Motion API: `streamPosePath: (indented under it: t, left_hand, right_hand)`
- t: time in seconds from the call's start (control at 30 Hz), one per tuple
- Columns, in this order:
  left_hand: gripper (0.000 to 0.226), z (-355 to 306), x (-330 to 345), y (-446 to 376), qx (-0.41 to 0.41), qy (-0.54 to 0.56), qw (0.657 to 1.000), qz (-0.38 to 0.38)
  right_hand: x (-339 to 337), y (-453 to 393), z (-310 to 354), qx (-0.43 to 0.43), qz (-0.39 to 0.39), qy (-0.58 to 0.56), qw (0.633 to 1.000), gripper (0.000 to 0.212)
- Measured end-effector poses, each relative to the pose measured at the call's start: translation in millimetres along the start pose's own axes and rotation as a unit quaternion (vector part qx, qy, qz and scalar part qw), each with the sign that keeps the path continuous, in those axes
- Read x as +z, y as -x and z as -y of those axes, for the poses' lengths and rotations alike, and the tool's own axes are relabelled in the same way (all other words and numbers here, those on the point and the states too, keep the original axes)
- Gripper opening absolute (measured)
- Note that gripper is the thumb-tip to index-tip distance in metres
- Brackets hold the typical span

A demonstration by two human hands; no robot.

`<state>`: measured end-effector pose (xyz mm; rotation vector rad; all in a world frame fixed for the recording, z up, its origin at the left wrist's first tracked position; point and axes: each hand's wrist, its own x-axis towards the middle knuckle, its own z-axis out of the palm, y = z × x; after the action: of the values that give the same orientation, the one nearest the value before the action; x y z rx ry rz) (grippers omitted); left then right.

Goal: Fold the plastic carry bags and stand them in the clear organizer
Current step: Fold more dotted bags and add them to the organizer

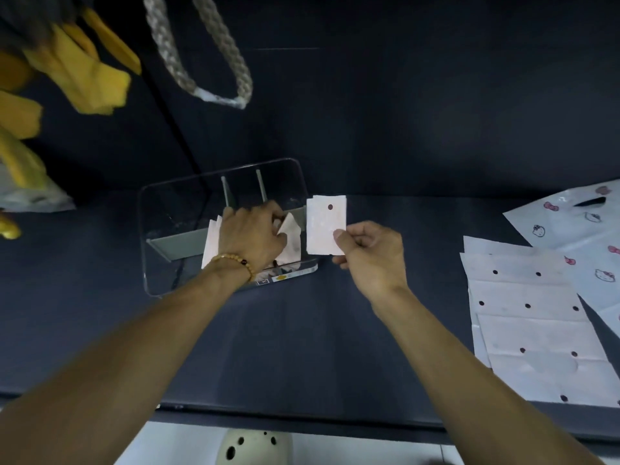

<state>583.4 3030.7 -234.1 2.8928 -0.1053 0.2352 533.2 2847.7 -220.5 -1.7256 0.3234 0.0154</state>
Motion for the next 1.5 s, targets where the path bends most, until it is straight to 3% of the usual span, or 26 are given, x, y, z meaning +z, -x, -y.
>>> streamPosePath:
  t: [0.13, 0.23, 0.33, 0.5, 0.67, 0.8, 0.9, 1.0, 1.1, 1.17, 1.23, 1.37, 1.43, 1.5]
  left_hand:
    - [0.023, 10.8, -3.9, 7.2, -0.015, 0.022, 0.999, -0.027]
    - [0.020, 10.7, -1.4, 9.5, -0.011, 0.056, 0.998, -0.021]
    - [0.011, 9.3, 0.6, 9.6, 0.007, 0.068, 0.997, -0.025]
    - [0.018, 13.4, -3.1, 13.0, 0.065, 0.081, 0.994, -0.021]
    - [0.034, 26.1, -6.1, 16.4, 0.114, 0.032, 0.993, 0.017]
    - [0.023, 26.9, -4.8, 17.4, 0.153, -0.027, 0.987, 0.042]
    - [0.022, 20.8, -4.6, 14.4, 0.178, -0.041, 0.982, 0.053]
    - [0.025, 17.5, -6.5, 10.1, 0.179, -0.053, 0.979, 0.077]
    - [0.024, 11.4, -17.7, 12.6, 0.133, 0.013, 0.988, 0.073]
    - [0.021, -0.7, -28.7, 21.2, 0.085, 0.126, 0.988, 0.033]
    - [0.016, -22.9, -38.5, 33.4, 0.013, 0.277, 0.961, -0.009]
    - [0.019, -90.2, -33.2, 58.9, -0.155, 0.570, 0.807, 0.010]
    - [0.022, -124.3, -14.7, 73.1, -0.174, 0.605, 0.775, 0.045]
    - [0.023, -155.0, 8.0, 88.2, -0.156, 0.598, 0.781, 0.094]
  right_hand:
    - [30.7, -11.8, 2.2, -0.003, 0.011, 0.113, 0.993, 0.010]
    - [38.5, -14.1, 0.7, -0.089, -0.035, 0.305, 0.948, 0.006]
    - [45.0, -12.6, 1.2, -0.156, -0.021, 0.386, 0.909, 0.008]
    - [55.4, -15.1, 4.6, -0.154, 0.067, 0.368, 0.915, 0.027]
    - [54.4, -16.5, 1.4, -0.145, 0.020, 0.429, 0.892, 0.026]
    - [54.2, -13.9, -2.9, -0.130, 0.104, 0.402, 0.901, 0.024]
    - [52.9, -11.3, -6.8, -0.139, 0.114, 0.422, 0.889, 0.024]
    - [46.8, -8.0, -4.2, -0.142, 0.105, 0.377, 0.909, 0.024]
    - [27.4, -2.9, 3.6, -0.151, 0.049, 0.314, 0.936, 0.021]
    - [4.7, 0.5, 8.1, -0.142, 0.012, 0.284, 0.948, 0.020]
    - [-25.3, 5.6, 9.3, -0.131, -0.027, 0.267, 0.954, 0.019]
    - [-100.8, 28.6, -6.3, -0.067, -0.123, 0.245, 0.959, 0.019]
    - [-141.5, 43.2, -28.0, -0.015, -0.165, 0.255, 0.953, 0.025]
    - [-181.2, 58.0, -53.7, 0.048, -0.193, 0.274, 0.941, 0.035]
